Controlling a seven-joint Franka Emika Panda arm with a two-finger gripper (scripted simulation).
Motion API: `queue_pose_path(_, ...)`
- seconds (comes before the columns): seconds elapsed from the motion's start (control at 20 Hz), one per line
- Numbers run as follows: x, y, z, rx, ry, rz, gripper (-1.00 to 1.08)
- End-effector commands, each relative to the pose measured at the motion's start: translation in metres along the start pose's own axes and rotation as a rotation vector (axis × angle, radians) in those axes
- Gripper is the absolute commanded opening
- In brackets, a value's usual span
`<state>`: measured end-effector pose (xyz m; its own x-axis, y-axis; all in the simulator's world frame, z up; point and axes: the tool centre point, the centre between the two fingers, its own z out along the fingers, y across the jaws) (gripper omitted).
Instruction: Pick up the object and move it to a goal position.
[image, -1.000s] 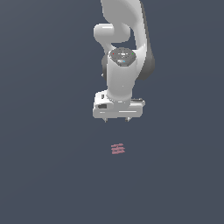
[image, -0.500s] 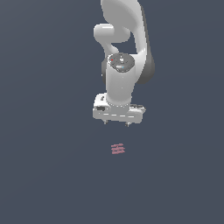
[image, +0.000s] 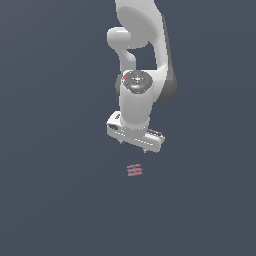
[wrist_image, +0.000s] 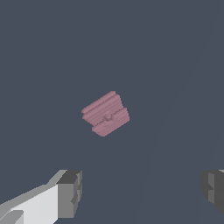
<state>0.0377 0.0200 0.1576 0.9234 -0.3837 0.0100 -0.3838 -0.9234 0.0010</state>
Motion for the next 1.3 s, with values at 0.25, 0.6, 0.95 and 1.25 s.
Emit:
queue_pose_path(0.25,0.011,-0.004,0.012,0.003,-0.006,0.214,1.00)
queue_pose_path(0.6,0.021,-0.008,0.024,0.003,-0.010,0.409,1.00)
queue_pose_path(0.95,0.030,-0.012,0.036,0.001,-0.012,0.603,1.00)
queue_pose_path(1.25,0.037,-0.016,0.046,-0.001,-0.012,0.767,1.00)
